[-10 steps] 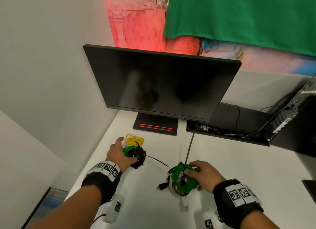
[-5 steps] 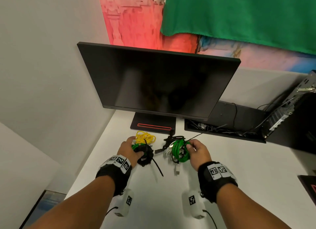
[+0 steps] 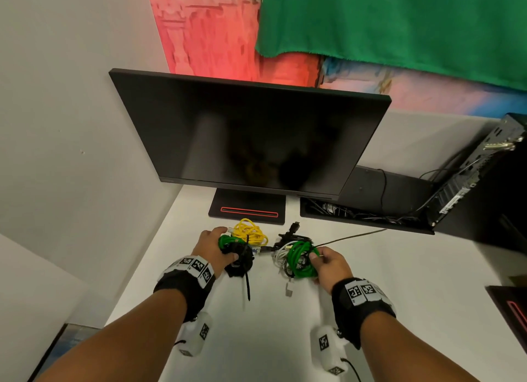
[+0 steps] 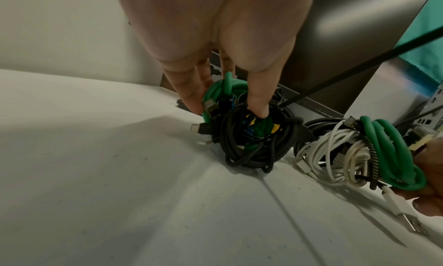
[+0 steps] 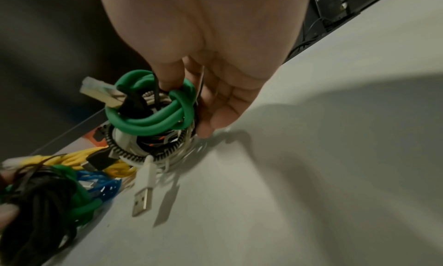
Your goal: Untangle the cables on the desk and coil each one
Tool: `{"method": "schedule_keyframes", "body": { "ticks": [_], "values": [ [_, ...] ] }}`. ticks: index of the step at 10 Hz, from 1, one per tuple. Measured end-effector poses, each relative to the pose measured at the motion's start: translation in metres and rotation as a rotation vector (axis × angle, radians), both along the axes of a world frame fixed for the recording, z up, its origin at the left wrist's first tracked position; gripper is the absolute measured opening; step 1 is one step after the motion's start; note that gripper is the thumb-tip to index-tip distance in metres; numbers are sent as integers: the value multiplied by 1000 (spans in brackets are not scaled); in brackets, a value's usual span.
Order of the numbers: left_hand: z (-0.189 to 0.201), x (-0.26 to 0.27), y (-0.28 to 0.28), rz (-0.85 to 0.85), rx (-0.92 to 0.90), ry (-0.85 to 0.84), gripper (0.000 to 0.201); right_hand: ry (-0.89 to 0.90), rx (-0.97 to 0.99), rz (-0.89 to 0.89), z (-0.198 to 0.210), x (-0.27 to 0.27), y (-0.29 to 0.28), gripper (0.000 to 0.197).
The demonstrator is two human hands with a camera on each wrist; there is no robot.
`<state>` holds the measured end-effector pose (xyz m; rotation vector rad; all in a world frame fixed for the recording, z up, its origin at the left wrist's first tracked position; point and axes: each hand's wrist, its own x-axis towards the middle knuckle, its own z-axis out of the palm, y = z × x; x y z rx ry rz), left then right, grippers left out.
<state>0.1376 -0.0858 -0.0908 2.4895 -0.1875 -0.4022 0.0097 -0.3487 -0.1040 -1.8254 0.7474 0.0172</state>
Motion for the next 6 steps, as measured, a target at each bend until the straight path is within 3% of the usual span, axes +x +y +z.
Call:
{"method": "schedule_keyframes", "body": {
  "ticks": [3, 4, 5, 6],
  "values": [
    [9, -3, 7, -44, -11, 25, 85, -7, 2, 23, -1, 4, -7, 11],
    [13, -8, 19, -65, -26, -8, 84, 13, 55, 25, -3, 0, -13, 23],
    [17, -16, 42, -72, 61, -57, 78, 124, -71, 35, -3, -12, -28, 40],
    [11, -39, 66, -170, 317, 2, 83, 267, -257, 77, -10, -30, -36, 53]
  ]
}}
